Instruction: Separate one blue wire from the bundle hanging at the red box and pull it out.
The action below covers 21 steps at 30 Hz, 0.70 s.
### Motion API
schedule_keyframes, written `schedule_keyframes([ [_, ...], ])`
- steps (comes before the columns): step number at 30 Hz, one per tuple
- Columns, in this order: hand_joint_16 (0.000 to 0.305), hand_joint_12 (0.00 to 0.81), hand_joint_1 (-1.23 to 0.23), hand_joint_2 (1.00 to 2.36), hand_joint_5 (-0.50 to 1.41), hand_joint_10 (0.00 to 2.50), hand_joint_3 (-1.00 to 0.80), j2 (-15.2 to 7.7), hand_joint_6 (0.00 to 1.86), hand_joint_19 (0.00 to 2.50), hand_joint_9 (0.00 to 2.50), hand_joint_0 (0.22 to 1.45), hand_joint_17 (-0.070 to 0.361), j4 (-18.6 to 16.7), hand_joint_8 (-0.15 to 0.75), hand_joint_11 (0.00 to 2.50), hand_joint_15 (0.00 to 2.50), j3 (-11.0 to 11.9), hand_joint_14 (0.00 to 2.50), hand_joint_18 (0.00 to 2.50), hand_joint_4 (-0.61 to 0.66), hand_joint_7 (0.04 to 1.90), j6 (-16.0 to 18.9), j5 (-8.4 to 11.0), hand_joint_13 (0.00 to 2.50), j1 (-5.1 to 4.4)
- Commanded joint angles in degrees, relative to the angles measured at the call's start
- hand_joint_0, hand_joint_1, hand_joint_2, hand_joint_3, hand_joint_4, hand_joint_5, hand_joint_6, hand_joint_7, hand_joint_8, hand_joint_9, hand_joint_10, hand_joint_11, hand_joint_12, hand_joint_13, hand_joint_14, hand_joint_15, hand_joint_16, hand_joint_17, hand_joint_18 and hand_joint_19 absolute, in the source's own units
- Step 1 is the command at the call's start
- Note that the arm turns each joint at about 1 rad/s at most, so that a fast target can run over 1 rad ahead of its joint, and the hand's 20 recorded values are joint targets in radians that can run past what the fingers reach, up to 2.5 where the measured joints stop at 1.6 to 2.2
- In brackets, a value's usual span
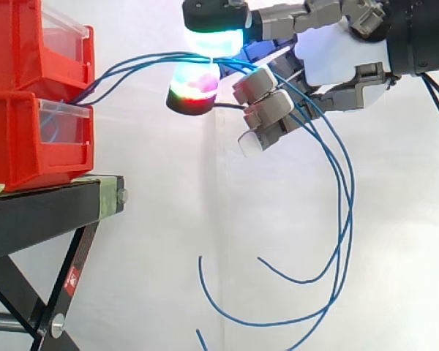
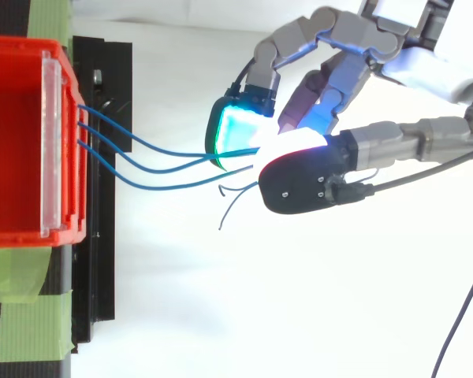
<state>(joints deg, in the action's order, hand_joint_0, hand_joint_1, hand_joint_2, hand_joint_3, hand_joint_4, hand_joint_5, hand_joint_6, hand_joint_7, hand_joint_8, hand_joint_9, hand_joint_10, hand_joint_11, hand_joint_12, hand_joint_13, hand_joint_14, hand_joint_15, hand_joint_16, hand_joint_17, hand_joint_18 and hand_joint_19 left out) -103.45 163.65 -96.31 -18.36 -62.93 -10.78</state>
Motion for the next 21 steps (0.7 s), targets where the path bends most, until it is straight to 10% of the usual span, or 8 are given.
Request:
schedule_keyframes([
  [1,0.046,0.408,-0.73,1.02,-0.17,0.02,-0.19,0.0,0.91,0.57,1.4,0.6,0.103,0.0,0.367,1.39,1.51,0.07,0.01,0.89,0.07,0.86,-0.01,0.0,1.35,-0.03],
  [21,0.05,0.434,-0.82,1.02,-0.2,0.02,0.0,0.0,0.95,0.54,1.31,0.65,0.113,0.09,0.36,1.36,1.5,-0.02,0.01,0.89,0.02,0.89,-0.01,0.27,1.32,-0.03],
])
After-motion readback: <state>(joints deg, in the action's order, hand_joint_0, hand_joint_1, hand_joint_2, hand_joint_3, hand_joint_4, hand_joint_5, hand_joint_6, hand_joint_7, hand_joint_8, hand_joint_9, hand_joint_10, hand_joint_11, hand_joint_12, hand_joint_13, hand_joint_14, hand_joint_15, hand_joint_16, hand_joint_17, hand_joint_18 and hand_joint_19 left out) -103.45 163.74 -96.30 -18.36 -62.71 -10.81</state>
